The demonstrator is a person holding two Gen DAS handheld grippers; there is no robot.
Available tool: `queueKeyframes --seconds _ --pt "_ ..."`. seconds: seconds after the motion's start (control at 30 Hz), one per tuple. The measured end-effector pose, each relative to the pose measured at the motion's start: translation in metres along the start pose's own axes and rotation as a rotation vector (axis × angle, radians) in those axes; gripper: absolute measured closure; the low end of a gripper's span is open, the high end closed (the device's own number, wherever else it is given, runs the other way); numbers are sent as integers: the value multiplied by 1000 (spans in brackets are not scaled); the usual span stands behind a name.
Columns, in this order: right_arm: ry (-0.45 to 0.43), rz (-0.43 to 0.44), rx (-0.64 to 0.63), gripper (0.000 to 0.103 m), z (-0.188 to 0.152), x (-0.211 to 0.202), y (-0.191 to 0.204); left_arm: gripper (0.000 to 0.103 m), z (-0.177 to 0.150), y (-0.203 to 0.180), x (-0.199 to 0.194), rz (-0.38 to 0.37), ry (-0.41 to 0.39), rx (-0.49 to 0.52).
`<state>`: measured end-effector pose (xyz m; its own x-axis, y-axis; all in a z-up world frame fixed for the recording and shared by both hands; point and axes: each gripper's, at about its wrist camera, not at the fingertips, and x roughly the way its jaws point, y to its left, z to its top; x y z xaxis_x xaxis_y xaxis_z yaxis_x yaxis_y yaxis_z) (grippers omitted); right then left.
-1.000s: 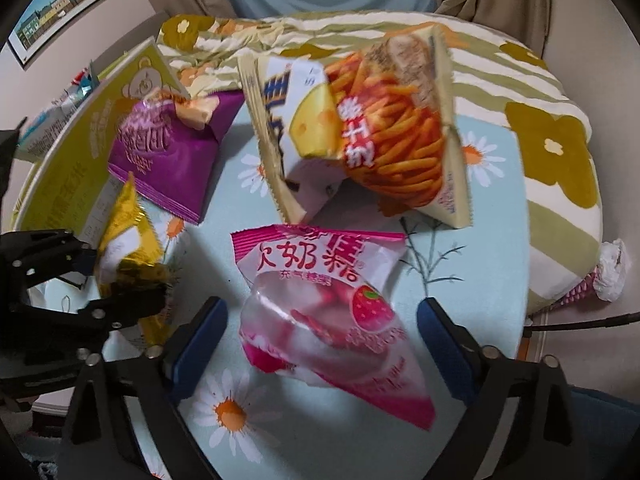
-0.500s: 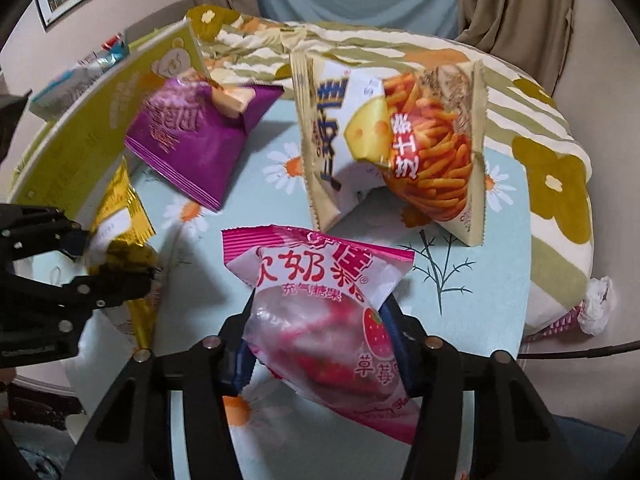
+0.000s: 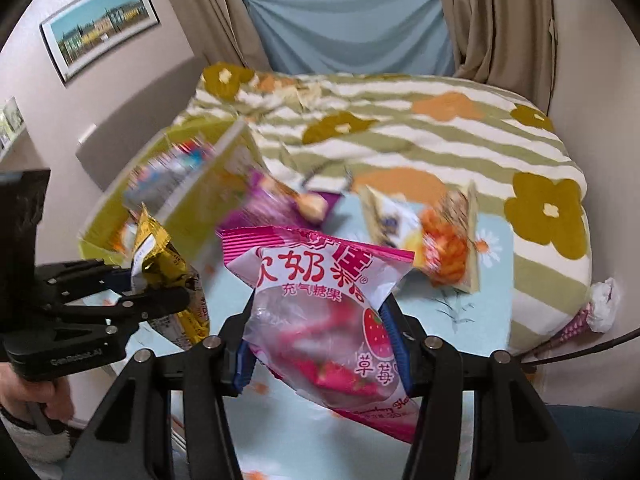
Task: Organize snacks
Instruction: 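Carry both packs into the yellow box and open both tools to release them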
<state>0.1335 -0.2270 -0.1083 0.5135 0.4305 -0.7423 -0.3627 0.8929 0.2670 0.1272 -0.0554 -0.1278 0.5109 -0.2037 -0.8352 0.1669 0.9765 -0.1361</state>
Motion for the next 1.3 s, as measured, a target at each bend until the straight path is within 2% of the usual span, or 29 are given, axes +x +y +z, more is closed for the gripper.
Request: queueKeyframes --seconds 0.1,0.33,0.57,0.77,0.8,0.87,0.9,0.97,1.03,1.3 --pt "-39 26 41 53 13 -7 28 67 5 30 -26 19 -37 -8" --pt "-65 41 7 53 30 5 98 67 8 115 -67 79 -98 -62" --pt "-64 42 -20 53 35 42 162 67 4 200 -61 115 -77 -88" --pt "-41 25 -7 53 34 72 194 65 -3 234 -36 97 -12 -61" --pt "-36 19 -3 53 33 75 198 61 -5 236 -32 96 -4 -55" --pt "-27 12 7 53 29 80 204 33 -9 240 -28 110 0 -45" --pt "-20 10 10 53 28 83 207 3 -11 240 -28 113 -6 -45" --pt "-6 0 13 53 25 86 212 0 -17 242 -38 107 -51 -57" --pt "7 -7 10 53 23 87 214 0 -20 243 -42 83 -55 -65" --pt "14 16 -13 53 27 89 224 0 -35 244 -61 95 -68 -135"
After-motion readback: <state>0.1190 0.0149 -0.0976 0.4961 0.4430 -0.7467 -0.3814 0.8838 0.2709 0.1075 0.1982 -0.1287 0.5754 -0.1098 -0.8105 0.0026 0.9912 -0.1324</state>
